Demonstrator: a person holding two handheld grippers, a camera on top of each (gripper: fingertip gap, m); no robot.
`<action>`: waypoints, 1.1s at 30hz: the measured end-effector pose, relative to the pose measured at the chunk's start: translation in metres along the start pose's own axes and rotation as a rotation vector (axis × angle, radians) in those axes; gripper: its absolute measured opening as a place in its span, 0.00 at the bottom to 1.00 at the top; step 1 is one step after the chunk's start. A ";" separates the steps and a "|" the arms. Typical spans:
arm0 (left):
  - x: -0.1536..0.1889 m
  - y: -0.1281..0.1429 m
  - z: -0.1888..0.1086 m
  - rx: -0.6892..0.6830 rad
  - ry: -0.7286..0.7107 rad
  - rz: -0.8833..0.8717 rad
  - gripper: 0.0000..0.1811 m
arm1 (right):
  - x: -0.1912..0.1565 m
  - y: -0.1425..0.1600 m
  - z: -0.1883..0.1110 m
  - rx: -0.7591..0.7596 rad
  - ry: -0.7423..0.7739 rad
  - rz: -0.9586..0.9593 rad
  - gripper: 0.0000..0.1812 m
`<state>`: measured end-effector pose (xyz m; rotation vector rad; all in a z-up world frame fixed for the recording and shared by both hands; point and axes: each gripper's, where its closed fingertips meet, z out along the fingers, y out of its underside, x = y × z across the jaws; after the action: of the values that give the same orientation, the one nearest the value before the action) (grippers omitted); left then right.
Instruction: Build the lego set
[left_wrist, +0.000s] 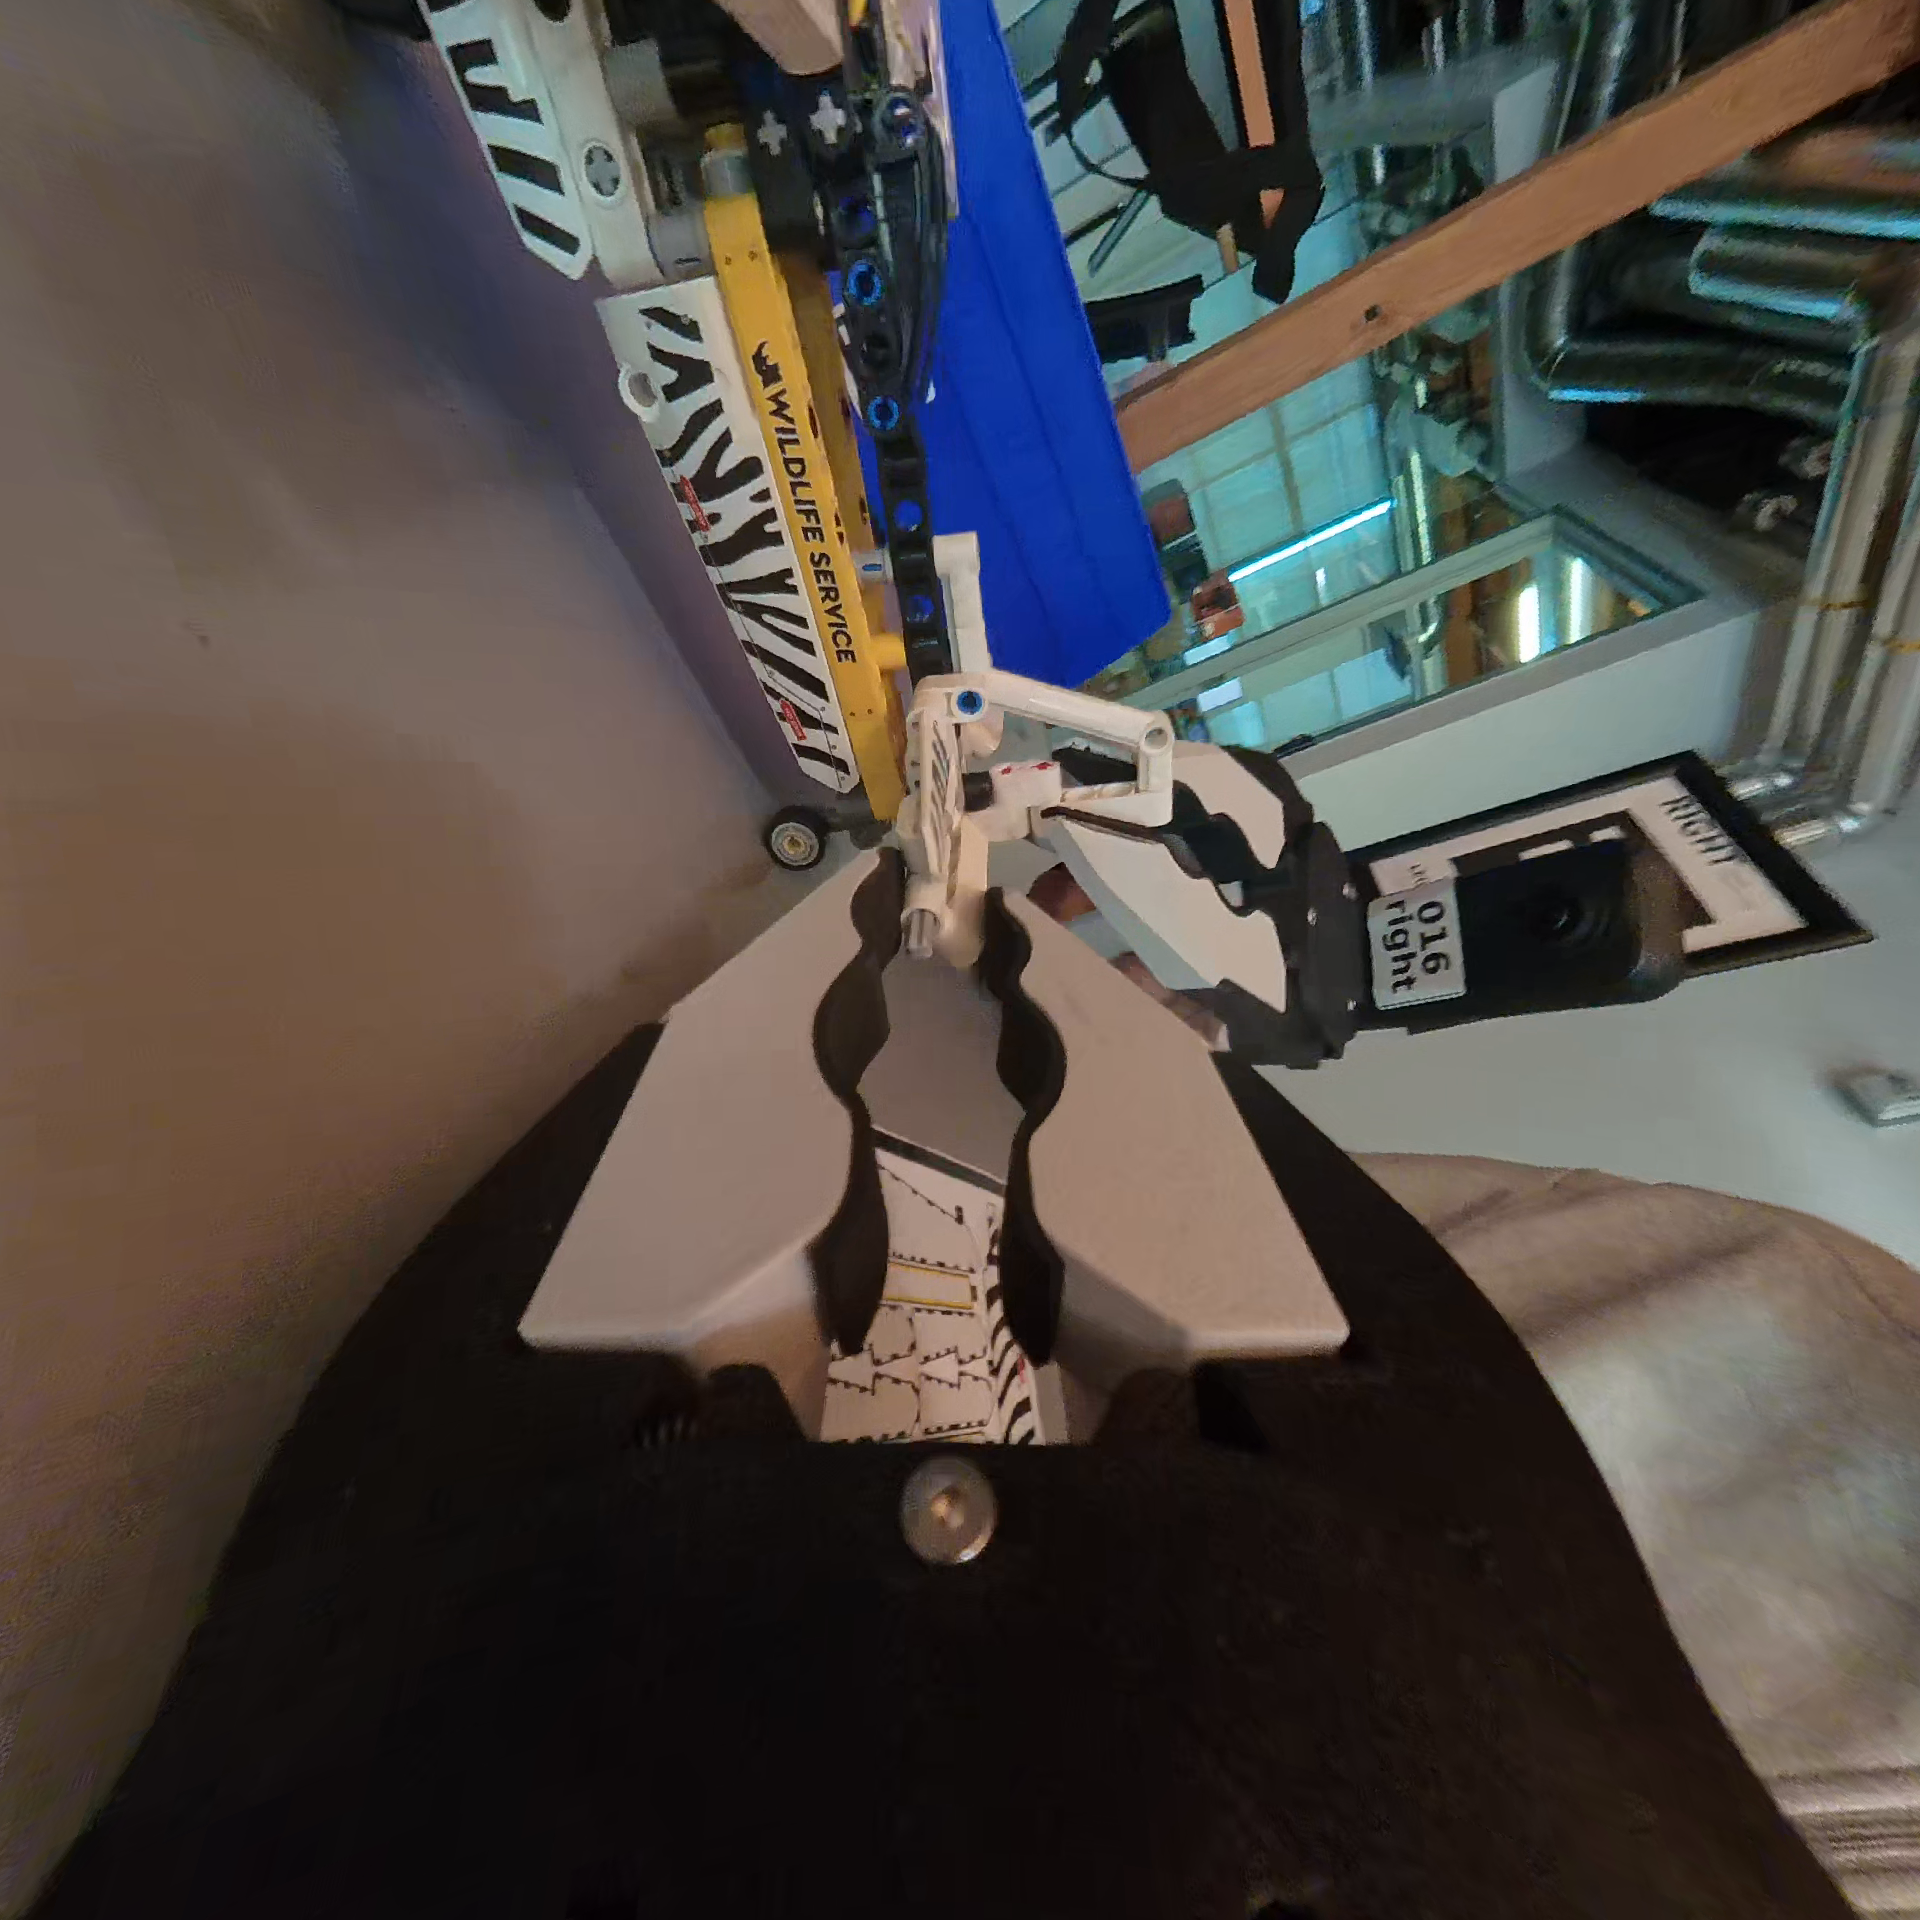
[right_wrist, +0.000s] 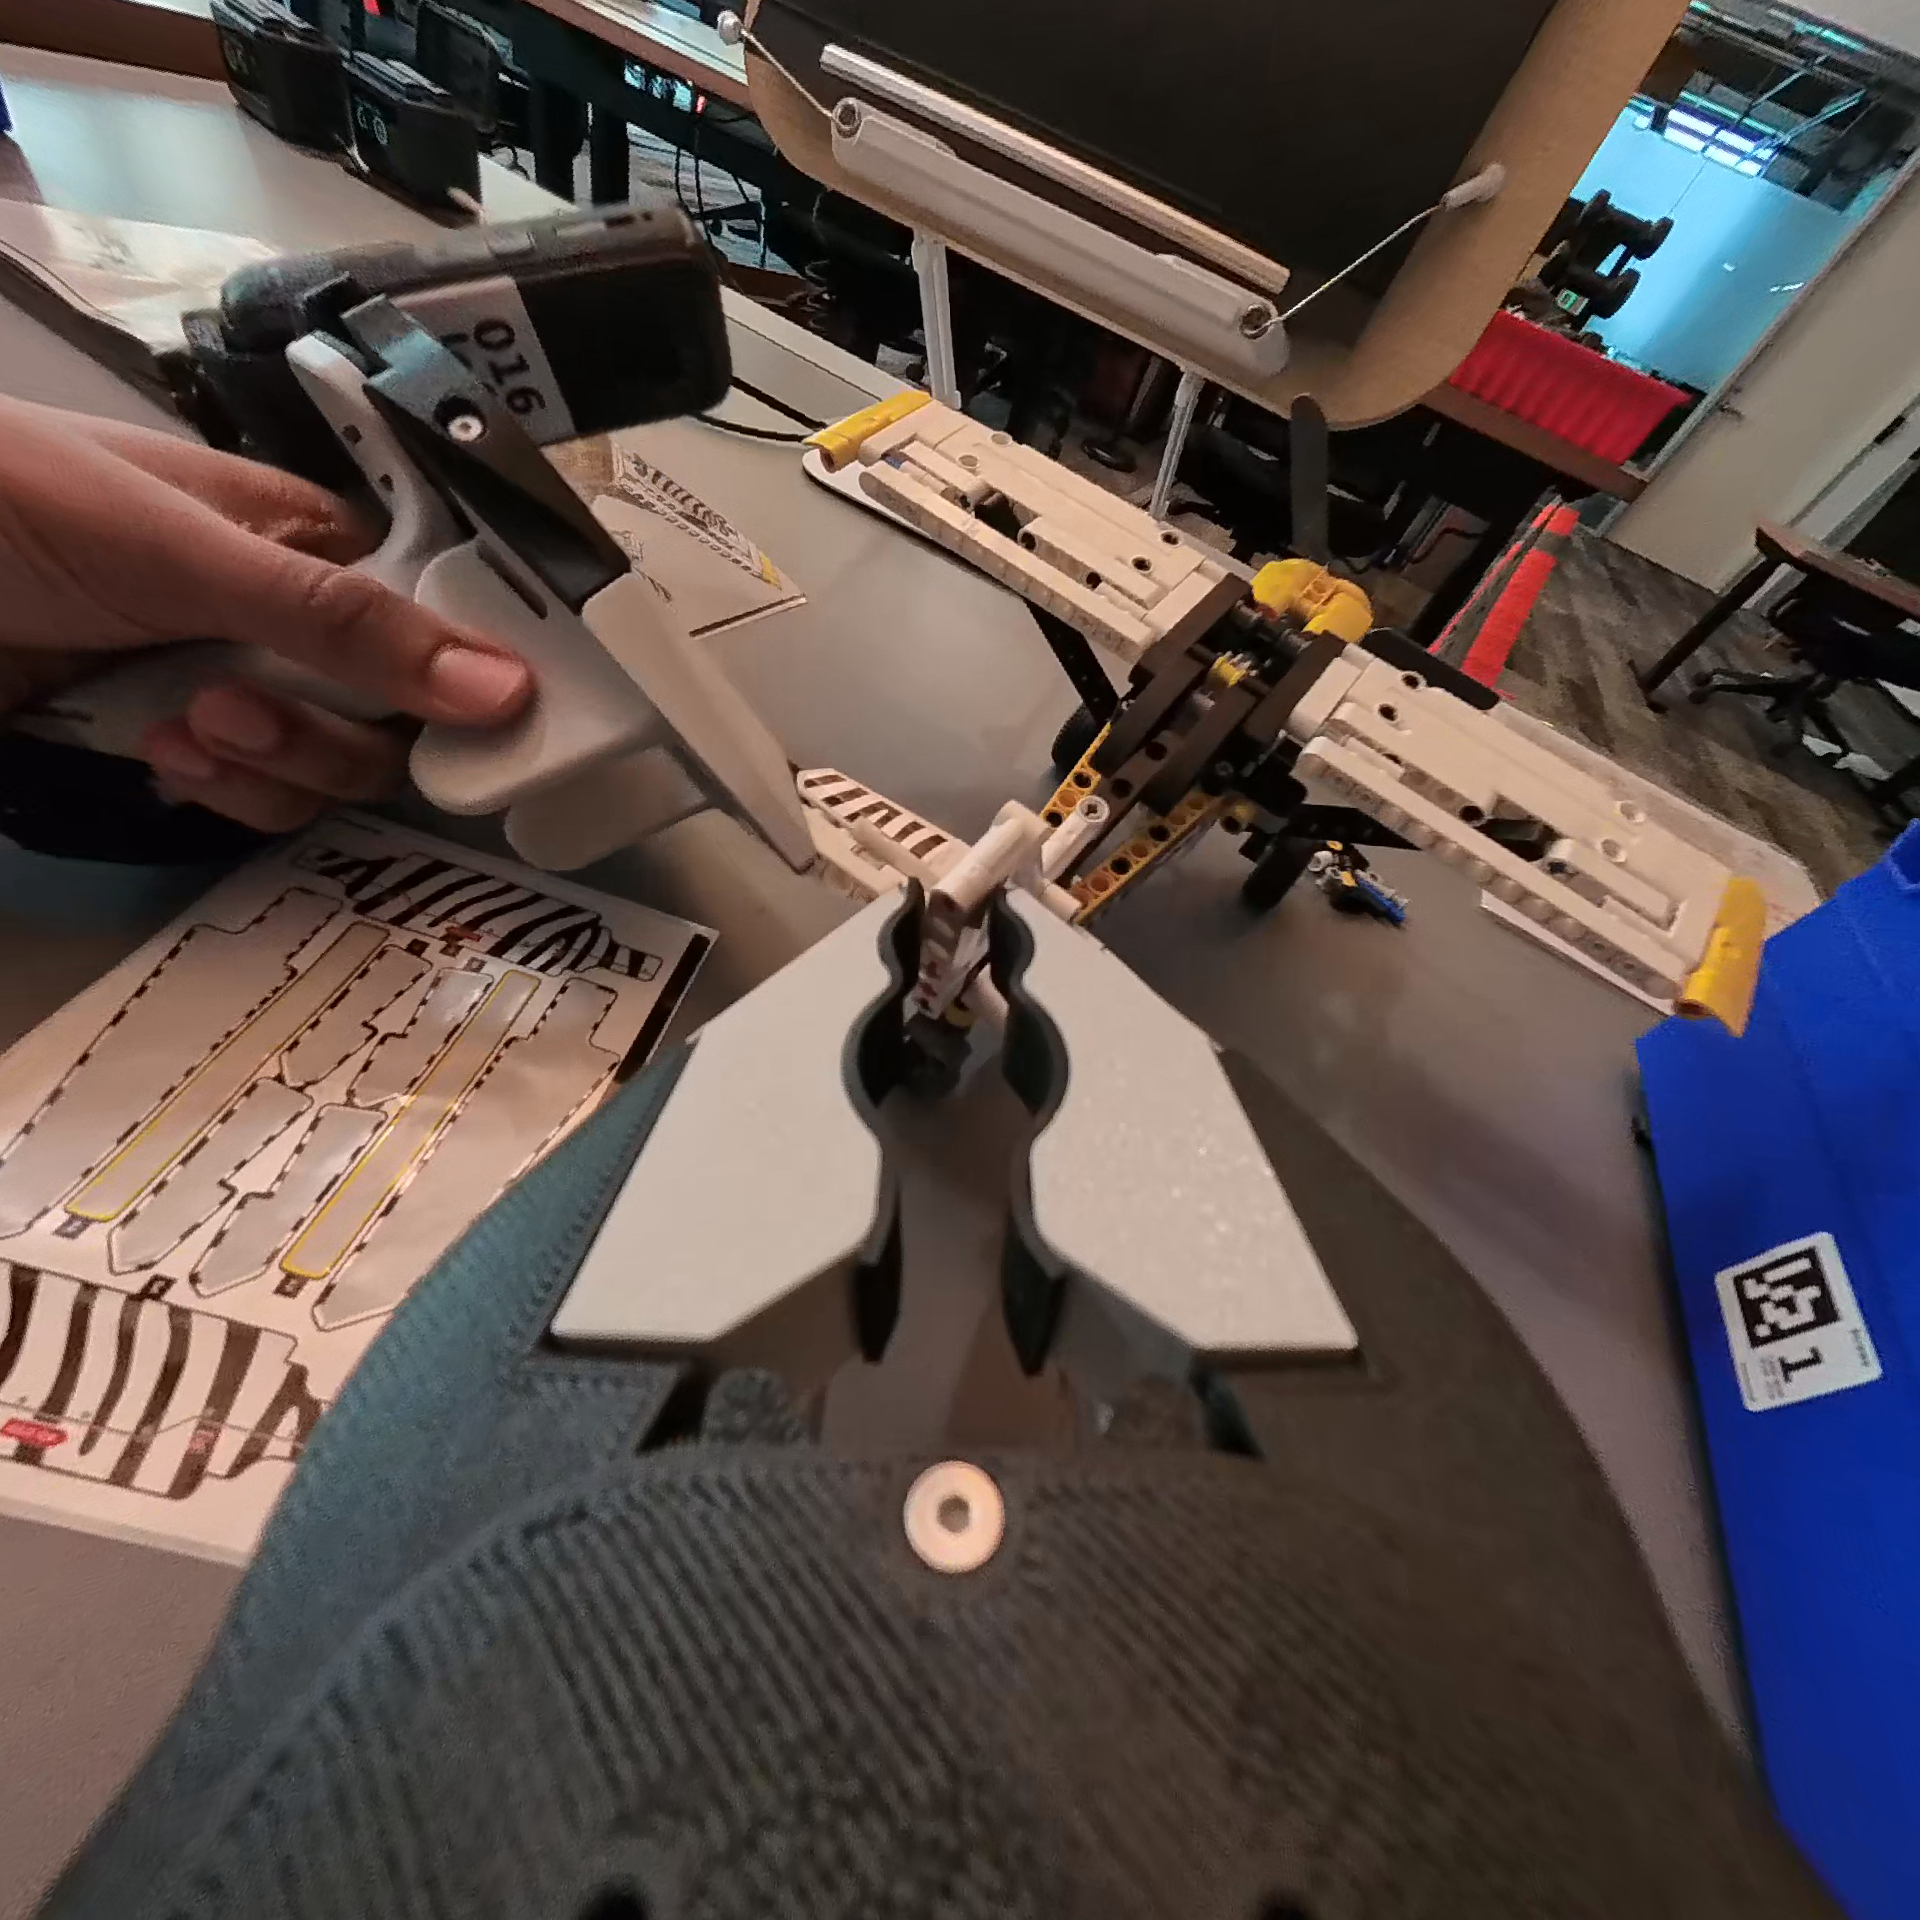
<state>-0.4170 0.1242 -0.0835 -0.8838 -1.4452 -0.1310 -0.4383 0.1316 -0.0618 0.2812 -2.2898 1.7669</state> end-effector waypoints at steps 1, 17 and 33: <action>-0.001 0.001 0.000 -0.008 -0.016 0.025 0.08 | 0.000 0.000 0.000 0.000 0.001 -0.001 0.06; 0.005 -0.002 -0.002 0.019 0.113 -0.101 0.06 | 0.001 -0.005 -0.003 0.039 -0.013 0.031 0.06; 0.003 0.000 -0.003 0.012 0.122 -0.163 0.05 | -0.003 -0.004 -0.002 0.029 -0.018 -0.003 0.06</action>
<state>-0.4141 0.1244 -0.0804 -0.7357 -1.4006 -0.2933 -0.4343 0.1325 -0.0582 0.3071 -2.2767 1.8043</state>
